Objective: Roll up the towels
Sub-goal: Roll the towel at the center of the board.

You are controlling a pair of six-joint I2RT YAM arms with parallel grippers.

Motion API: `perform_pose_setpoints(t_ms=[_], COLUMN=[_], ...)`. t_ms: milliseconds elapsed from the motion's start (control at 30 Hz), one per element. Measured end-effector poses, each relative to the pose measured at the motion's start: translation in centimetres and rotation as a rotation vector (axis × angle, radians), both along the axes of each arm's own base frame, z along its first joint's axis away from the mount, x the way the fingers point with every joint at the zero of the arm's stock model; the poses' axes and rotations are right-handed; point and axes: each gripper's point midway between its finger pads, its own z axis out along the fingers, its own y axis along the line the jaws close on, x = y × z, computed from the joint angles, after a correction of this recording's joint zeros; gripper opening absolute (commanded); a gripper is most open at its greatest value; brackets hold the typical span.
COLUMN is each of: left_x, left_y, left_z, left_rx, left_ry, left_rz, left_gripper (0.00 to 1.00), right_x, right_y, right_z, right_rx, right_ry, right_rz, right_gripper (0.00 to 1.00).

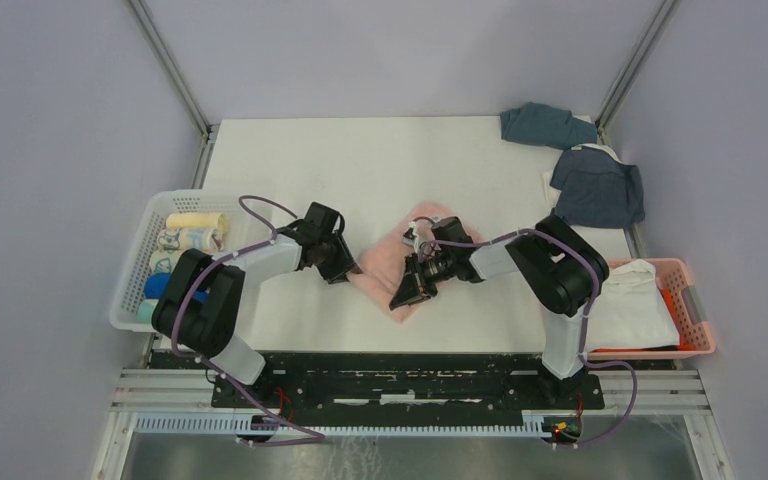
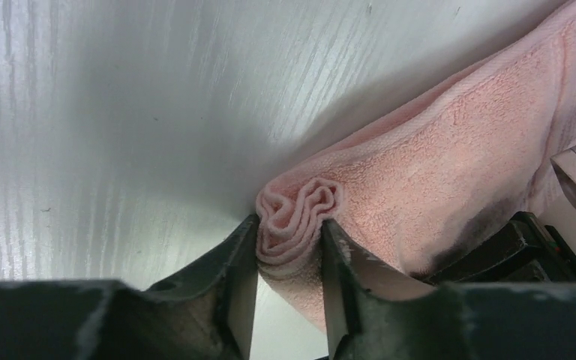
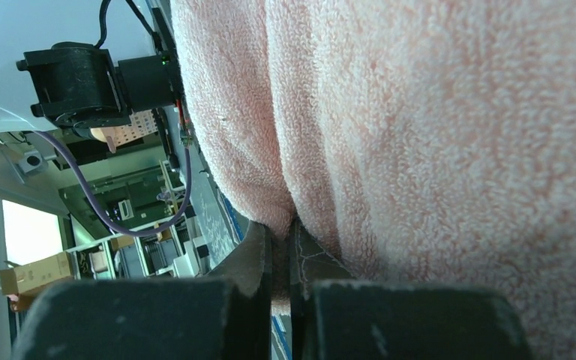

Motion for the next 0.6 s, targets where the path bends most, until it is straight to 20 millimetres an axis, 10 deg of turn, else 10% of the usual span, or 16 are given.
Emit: perform_pose_setpoints(t_ms=[267,600], left_x=[0.6,0.3], left_y=[0.2,1.9], left_z=[0.0,2.1], left_rx=[-0.003,-0.033], left_ry=[-0.013,-0.089], left_rz=[0.011,0.053], left_gripper=[0.36,0.83], right_x=[0.7,2.5], right_y=[-0.1,-1.4], right_z=[0.2,-0.3], right_rx=[-0.025,-0.012], right_ry=[-0.009,0.074], right_rz=[0.011,-0.018], right_gripper=[0.00,0.00])
